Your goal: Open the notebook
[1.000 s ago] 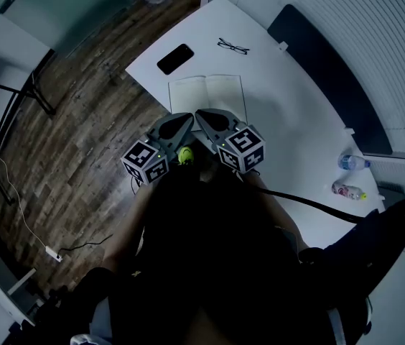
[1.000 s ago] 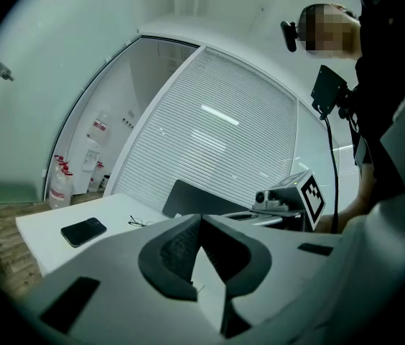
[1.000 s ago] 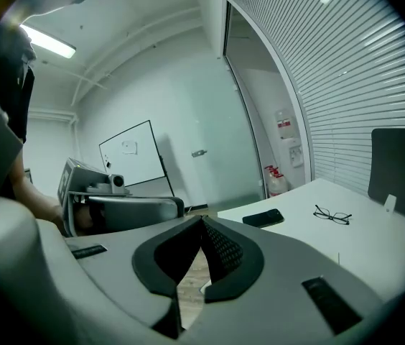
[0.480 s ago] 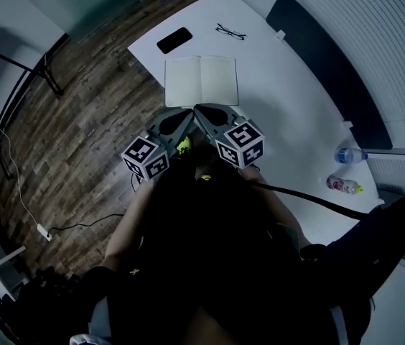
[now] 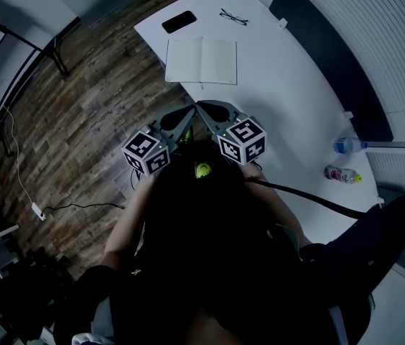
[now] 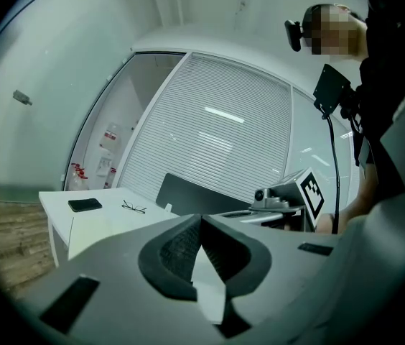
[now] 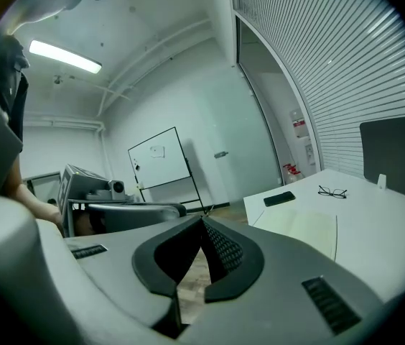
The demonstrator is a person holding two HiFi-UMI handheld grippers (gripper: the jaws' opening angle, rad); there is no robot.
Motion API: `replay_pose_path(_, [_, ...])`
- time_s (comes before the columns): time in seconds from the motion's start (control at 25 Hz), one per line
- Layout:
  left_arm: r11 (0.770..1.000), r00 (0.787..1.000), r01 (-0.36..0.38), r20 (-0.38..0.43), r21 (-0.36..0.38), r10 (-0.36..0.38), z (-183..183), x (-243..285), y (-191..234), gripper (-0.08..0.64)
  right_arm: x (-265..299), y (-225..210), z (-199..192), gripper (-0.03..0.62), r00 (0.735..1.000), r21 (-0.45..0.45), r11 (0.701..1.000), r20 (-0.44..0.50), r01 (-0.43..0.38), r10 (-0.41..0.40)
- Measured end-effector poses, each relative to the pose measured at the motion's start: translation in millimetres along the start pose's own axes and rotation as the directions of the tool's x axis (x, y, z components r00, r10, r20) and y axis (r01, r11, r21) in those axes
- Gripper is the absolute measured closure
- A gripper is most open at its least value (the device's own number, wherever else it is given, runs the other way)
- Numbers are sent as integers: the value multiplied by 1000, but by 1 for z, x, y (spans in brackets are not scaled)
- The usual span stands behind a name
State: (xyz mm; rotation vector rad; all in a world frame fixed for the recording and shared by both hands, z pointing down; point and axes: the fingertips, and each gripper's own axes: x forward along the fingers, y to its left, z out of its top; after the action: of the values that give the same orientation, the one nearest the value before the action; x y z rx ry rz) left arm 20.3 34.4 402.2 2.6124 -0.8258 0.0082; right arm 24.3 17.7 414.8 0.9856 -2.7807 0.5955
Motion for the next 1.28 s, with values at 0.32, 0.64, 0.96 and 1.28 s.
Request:
replay_pose_path(0.32, [1000,1000,17,-5,-12,-17,-11,-19,-20,555,-14,23,-12,571,1000,7,1000,-1,-6,6])
replay_pose_path(0.64, [999,999,42,4,-28,-42,-14,-42,-31,555,-19,47,-19,572,1000,20,1000,-3,23,-23])
replay_pose_path(0.96, [996,996,92,11,-18,-91,-11,-76,-42,555,-20,83,-18,572,998,15,998,17,68,-68])
replay_pose_path(1.28, [990,990,138,25,8,-138,-10,-111,-57,555,-25,120,-20,572,992,-16,993,43,116,-115])
